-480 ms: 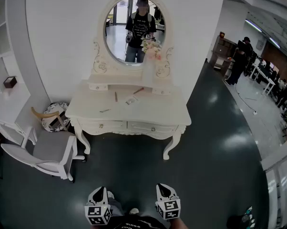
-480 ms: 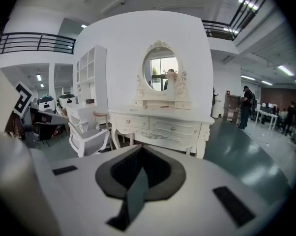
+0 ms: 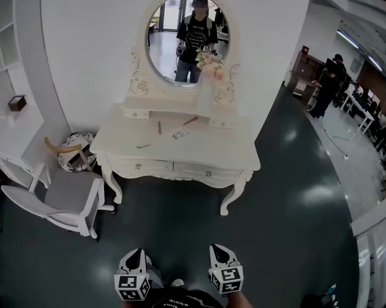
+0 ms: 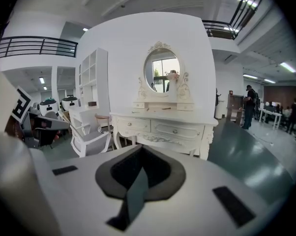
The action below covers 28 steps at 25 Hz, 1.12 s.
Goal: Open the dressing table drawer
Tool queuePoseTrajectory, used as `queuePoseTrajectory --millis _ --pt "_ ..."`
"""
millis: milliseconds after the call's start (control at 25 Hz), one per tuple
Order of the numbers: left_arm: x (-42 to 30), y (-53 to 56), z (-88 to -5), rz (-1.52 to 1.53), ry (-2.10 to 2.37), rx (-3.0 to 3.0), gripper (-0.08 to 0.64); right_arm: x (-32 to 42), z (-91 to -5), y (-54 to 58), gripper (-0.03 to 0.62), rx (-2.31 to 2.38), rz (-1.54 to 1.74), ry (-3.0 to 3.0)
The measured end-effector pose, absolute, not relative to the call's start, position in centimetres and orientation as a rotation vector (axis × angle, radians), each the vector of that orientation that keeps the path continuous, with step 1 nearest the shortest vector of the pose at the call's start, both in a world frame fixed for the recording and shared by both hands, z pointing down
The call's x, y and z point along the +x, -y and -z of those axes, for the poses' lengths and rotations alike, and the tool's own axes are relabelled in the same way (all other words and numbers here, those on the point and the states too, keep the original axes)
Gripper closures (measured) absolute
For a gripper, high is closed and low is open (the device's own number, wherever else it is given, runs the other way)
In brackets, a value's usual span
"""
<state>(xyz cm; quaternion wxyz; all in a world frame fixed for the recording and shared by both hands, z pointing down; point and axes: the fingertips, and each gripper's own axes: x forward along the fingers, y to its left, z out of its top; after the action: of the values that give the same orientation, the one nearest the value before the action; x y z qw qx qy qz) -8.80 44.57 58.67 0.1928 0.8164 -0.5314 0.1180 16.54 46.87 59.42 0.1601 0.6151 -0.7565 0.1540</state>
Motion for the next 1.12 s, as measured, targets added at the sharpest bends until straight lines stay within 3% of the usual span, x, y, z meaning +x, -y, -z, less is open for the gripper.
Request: queuePoseTrajectory --millis 1120 --pt "-11.4 -30.0 -59.2 -0.334 1.414 2.288 0.543 14.2 -59.9 -35.1 0.581 1.784 -0.474 2.143"
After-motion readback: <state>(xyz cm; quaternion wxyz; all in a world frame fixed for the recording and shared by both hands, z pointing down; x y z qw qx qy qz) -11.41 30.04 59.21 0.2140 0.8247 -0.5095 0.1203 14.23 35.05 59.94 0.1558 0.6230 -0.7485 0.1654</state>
